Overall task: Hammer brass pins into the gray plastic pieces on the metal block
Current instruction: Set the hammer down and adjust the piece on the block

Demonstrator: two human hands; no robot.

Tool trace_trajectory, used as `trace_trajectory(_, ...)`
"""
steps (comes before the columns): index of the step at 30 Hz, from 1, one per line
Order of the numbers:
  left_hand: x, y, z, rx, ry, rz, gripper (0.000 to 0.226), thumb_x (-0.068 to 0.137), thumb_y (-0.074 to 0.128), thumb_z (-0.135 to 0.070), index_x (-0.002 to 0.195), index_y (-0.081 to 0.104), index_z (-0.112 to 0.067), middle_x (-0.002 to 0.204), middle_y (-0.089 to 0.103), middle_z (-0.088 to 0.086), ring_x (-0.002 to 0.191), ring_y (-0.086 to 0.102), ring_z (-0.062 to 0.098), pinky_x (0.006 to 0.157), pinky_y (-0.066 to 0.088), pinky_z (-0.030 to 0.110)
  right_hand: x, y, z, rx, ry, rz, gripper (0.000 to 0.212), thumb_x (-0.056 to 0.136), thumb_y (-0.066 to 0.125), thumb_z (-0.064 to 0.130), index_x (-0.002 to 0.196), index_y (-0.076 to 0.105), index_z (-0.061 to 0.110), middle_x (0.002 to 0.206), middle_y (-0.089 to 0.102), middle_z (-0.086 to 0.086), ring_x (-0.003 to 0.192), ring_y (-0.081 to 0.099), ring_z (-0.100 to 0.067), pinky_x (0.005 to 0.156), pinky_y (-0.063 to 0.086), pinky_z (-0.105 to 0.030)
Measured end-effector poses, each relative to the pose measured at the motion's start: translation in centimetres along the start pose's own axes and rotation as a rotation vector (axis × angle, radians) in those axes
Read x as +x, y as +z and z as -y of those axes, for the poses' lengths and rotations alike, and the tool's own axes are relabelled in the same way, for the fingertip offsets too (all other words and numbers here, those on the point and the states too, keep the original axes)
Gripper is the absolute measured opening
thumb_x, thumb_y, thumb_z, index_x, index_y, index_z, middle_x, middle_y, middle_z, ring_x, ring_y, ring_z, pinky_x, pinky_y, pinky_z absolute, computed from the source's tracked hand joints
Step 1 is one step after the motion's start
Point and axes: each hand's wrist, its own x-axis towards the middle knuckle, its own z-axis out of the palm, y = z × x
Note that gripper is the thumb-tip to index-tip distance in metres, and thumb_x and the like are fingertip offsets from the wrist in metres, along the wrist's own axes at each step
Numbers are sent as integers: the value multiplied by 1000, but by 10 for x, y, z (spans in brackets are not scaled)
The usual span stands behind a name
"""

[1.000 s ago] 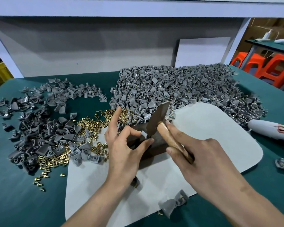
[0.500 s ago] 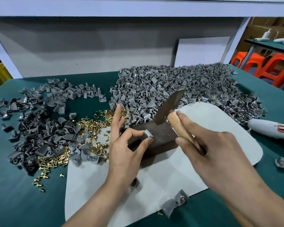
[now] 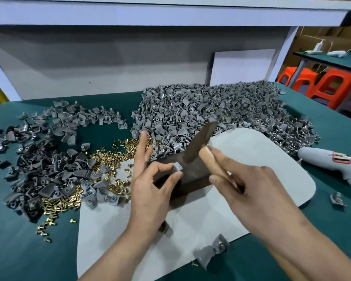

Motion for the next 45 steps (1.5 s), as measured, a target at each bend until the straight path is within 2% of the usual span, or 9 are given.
trace_trajectory(12,0,0,2,-100,-139,-12,3,78,70,-27,80,70,-27,157,17,-24,139,31,-2,115,33,38,3,0,8,2,24,71,47,89,55,36,135,47,42,50,43,39,50,44,2,50,35,-10)
trace_trajectory(15,0,0,4,-97,-147,-6,7,80,71,-22,81,71,-29,156,17,-26,138,30,-5,115,32,33,5,-4,5,0,24,-1,47,88,56,36,134,48,44,43,44,16,47,42,-5,47,33,-14)
trace_trajectory(19,0,-1,6,-107,-146,-14,11,74,68,-34,81,72,-26,156,19,-26,139,31,-4,116,32,34,4,3,11,-7,39,86,46,92,53,35,137,46,38,76,65,15,82,59,-14,74,45,-24)
trace_trajectory(23,0,0,6,-98,-127,-4,3,77,72,-25,79,71,-27,156,19,-26,139,31,-3,115,31,29,8,-2,7,-16,34,11,48,90,55,36,137,46,41,54,45,15,56,40,-2,54,32,-22)
trace_trajectory(26,0,-1,6,-118,-140,-13,10,72,68,-34,77,71,-26,156,21,-26,138,32,-4,115,33,33,9,0,10,-44,30,94,47,93,52,35,139,44,37,100,69,12,90,61,-14,78,44,-29)
trace_trajectory(29,-1,0,7,-121,-117,1,5,76,70,-29,78,72,-25,156,21,-26,139,32,-2,116,32,37,9,1,9,-27,65,75,48,93,52,35,139,43,40,63,49,15,62,45,-7,64,36,-24)
trace_trajectory(33,0,1,8,-137,-163,-5,1,76,72,-25,77,72,-25,153,22,-31,137,32,-6,115,33,42,9,3,8,-30,90,164,46,94,52,35,139,43,40,79,62,15,61,53,1,61,43,-18)
trace_trajectory(37,0,0,8,-140,-153,-15,14,70,68,-36,77,72,-25,153,22,-30,137,32,-7,115,33,41,10,0,5,-9,112,154,44,94,53,33,137,48,38,56,33,16,43,41,0,49,33,-15)
trace_trajectory(45,-1,1,10,-150,-142,-5,17,71,66,-39,77,71,-24,153,24,-30,137,33,-5,115,32,37,12,-4,7,-10,109,138,43,94,52,34,136,48,40,64,48,13,45,43,-4,52,40,-20)
